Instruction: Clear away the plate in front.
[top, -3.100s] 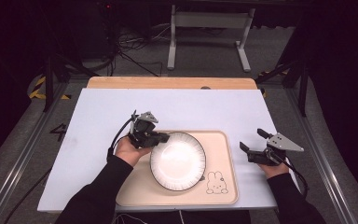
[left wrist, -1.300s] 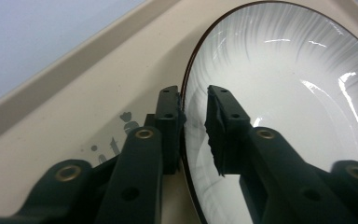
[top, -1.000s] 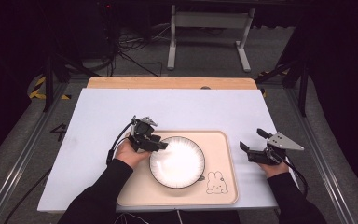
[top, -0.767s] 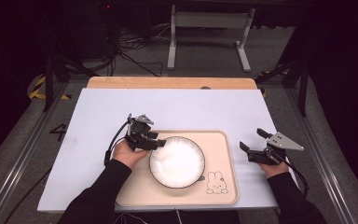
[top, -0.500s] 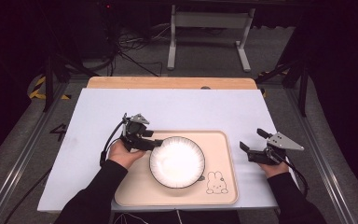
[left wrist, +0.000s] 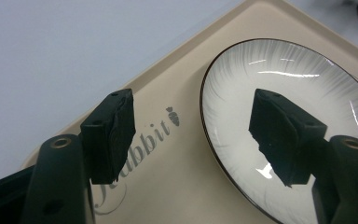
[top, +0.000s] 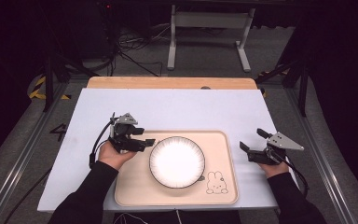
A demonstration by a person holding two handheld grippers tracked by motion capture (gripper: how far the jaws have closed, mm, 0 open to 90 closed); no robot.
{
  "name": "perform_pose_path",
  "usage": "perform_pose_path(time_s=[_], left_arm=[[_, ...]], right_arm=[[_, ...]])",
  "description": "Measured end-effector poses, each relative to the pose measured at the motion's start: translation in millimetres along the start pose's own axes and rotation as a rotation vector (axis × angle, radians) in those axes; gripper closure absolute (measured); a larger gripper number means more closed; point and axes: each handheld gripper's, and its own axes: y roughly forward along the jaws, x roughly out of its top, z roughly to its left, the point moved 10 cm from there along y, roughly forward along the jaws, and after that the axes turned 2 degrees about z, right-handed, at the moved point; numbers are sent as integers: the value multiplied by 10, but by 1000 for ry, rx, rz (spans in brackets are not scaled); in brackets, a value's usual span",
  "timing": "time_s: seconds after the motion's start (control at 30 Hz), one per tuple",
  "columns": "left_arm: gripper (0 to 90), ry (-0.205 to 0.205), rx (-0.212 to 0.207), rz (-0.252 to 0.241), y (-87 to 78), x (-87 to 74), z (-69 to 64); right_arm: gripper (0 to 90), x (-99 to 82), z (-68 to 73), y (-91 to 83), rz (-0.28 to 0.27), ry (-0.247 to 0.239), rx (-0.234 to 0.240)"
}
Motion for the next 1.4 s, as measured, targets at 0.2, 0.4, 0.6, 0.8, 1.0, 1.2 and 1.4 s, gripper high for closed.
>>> perform_pose_path(time_s=[0.2, 0.4, 0.6, 0.8, 1.0, 1.2, 1.4], left_arm=[[245, 39, -8, -44, -133, -19, 23], [222, 33, -8, -77, -230, -60, 63], [185, 28, 2, -102, -315, -103, 107], [162, 21, 17, -124, -382, -163, 168], [153, 7, 24, -155, -476, -235, 217], [145, 2, 45, -196, -585, -303, 283], [144, -18, 56, -220, -663, -374, 346]], right_arm=[[83, -1, 0, 0, 1, -3, 1], [83, -1, 0, 1, 2, -5, 1], [83, -1, 1, 1, 2, -5, 3], [83, -1, 1, 0, 2, -5, 3], [83, -2, 1, 1, 3, -6, 4], [83, -3, 3, 1, 4, -7, 4], [83, -2, 4, 1, 2, -6, 5]])
